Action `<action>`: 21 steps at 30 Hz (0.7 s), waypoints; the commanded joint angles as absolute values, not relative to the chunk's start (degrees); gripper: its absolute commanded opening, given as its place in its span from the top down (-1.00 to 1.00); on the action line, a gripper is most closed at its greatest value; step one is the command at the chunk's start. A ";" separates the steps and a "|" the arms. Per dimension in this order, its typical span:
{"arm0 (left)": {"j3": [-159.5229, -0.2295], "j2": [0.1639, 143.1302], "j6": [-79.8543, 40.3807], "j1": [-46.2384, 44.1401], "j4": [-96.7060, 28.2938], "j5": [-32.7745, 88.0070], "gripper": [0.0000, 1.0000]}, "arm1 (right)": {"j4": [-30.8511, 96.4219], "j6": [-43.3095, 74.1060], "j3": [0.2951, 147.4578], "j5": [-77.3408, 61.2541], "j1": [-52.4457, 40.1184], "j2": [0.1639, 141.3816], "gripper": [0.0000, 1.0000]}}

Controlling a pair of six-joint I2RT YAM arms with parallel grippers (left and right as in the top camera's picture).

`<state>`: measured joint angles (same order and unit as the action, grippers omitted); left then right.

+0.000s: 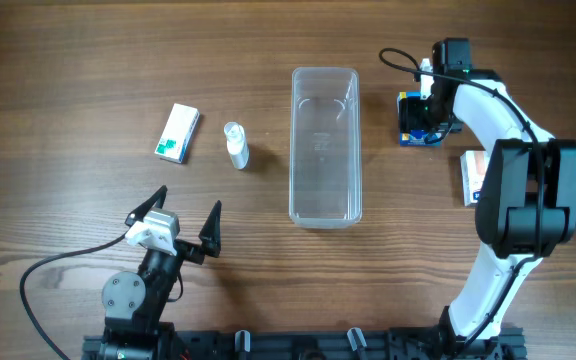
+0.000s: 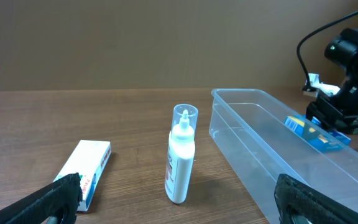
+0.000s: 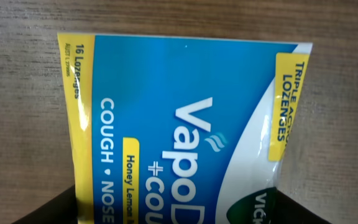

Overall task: Pack container
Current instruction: 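Lift the VapoDrops pack and carry it over the clear container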

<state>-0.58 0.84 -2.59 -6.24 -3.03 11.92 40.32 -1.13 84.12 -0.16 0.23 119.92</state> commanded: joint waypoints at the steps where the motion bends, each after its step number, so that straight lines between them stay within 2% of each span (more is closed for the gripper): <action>1: -0.32 0.49 -1.74 -5.87 -3.25 12.60 -0.99 | 43.20 2.48 87.57 -1.58 -0.05 114.83 -0.46; 7: -0.32 0.49 -1.74 -5.87 -3.25 12.60 -1.00 | 49.84 10.50 88.71 -12.10 -2.35 100.77 -0.47; 11: -0.32 0.49 -1.74 -5.87 -3.25 12.62 -0.99 | 54.78 13.74 88.71 -13.87 -9.08 92.14 -0.46; 14: -0.32 0.49 -1.74 -5.87 -3.25 12.60 -0.99 | 56.86 18.70 88.71 -9.47 -17.21 90.11 -0.47; 18: -0.32 0.49 -1.74 -5.87 -3.25 12.60 -1.00 | 56.86 27.31 88.23 4.01 -26.48 93.12 -0.48; 21: -0.32 0.49 -1.74 -5.87 -3.25 12.62 -1.00 | 54.76 28.71 88.23 5.63 -28.71 96.60 -0.48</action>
